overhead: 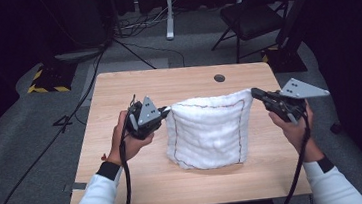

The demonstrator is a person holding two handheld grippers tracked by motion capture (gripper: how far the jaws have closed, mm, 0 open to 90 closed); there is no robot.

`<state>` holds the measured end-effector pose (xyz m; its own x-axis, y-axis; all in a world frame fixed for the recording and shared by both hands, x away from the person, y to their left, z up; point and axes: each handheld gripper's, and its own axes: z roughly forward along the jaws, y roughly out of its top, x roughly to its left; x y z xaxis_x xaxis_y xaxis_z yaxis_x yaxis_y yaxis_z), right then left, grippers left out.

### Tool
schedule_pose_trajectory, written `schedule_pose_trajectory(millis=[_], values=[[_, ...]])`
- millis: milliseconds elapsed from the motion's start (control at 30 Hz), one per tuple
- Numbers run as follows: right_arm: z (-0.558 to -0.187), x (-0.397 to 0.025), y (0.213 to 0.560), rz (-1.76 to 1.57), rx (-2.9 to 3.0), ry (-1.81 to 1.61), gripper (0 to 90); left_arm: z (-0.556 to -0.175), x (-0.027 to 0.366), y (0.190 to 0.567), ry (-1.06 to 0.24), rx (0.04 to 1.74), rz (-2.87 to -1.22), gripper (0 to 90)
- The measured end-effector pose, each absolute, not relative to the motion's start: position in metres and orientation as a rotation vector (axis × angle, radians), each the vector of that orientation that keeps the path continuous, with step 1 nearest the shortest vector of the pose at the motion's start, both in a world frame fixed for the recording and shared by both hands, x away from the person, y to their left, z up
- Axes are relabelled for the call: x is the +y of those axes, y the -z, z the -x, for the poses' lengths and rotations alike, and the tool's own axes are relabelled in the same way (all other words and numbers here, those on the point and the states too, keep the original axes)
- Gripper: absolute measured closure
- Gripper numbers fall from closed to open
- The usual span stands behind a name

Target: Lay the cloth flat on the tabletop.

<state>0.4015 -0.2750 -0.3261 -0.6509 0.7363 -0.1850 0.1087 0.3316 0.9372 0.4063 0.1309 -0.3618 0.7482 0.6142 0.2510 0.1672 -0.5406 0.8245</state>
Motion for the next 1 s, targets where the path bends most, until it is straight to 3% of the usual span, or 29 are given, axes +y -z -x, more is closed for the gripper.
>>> schedule_pose_trajectory(millis=[267, 500, 633, 667, 700, 833, 1000], values=[[-0.481, -0.261, 0.367, -0.879, 2.059, -1.159, 89.9, -0.474, 0.117, 0.402, -0.693, 0.747, -2.146, 82.8], [-0.527, -0.246, 0.390, -0.953, 2.082, -1.029, 89.9, -0.514, 0.109, 0.439, -0.730, 0.885, -2.208, 81.4], [-0.541, -0.231, 0.404, -0.943, 2.082, -0.910, 89.3, -0.527, 0.108, 0.456, -0.727, 0.987, -2.235, 70.4], [-0.544, -0.228, 0.408, -0.946, 2.095, -0.889, 86.3, -0.529, 0.108, 0.459, -0.702, 1.017, -2.230, 62.7], [-0.547, -0.226, 0.413, -0.951, 2.104, -0.864, 77.6, -0.529, 0.108, 0.462, -0.664, 1.037, -2.232, 50.6], [-0.545, -0.224, 0.424, -0.977, 2.147, -0.844, 70.0, -0.517, 0.107, 0.466, -0.570, 1.001, -2.262, 30.1], [-0.521, -0.228, 0.439, -0.943, 2.287, -0.876, 55.3, -0.489, 0.108, 0.469, -0.511, 0.897, -2.312, 24.3]])
